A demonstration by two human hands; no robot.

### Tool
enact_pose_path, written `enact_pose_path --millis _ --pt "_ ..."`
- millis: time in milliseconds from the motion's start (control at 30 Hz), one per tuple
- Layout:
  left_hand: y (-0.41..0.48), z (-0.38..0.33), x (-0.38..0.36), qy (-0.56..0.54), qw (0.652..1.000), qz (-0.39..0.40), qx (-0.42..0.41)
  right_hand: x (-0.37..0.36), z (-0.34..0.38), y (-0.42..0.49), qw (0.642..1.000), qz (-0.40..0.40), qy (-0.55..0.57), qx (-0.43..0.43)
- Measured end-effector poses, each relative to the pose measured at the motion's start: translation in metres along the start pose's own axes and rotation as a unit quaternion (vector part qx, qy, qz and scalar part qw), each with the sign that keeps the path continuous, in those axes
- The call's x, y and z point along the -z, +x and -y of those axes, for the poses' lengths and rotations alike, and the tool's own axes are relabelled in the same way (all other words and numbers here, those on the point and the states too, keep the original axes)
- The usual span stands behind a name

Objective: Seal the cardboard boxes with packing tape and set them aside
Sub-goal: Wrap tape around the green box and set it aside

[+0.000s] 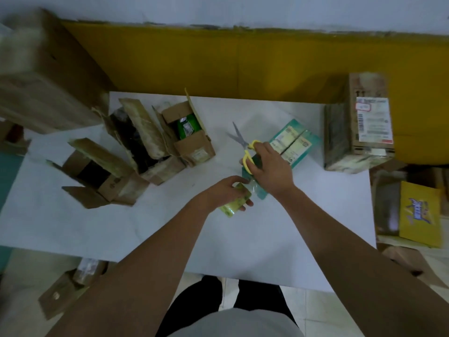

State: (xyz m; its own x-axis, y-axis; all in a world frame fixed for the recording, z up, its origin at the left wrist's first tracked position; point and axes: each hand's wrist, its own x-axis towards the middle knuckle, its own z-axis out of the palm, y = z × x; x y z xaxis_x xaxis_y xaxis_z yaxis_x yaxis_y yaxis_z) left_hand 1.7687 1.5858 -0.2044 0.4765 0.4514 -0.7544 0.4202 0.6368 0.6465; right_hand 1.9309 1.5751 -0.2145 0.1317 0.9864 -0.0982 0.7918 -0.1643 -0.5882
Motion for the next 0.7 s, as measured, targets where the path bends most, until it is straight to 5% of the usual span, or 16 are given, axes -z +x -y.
enact_pose_path --millis 133,400,700 --pt "-0.003 0.004 0.000 -0.032 0.999 -0.006 -0.004 0.047 0.023 -0.044 0.987 0.099 0.103 -0.079" --pt "-0.011 0.003 -0.002 -0.026 1.000 -0.004 -0.016 0.066 0.017 -0.123 0.920 0.302 0.006 -0.251" --pt "-0.007 0.006 -0.005 0.013 1.000 -0.017 -0.009 0.026 -0.003 -0.081 0.907 0.301 0.027 -0.294"
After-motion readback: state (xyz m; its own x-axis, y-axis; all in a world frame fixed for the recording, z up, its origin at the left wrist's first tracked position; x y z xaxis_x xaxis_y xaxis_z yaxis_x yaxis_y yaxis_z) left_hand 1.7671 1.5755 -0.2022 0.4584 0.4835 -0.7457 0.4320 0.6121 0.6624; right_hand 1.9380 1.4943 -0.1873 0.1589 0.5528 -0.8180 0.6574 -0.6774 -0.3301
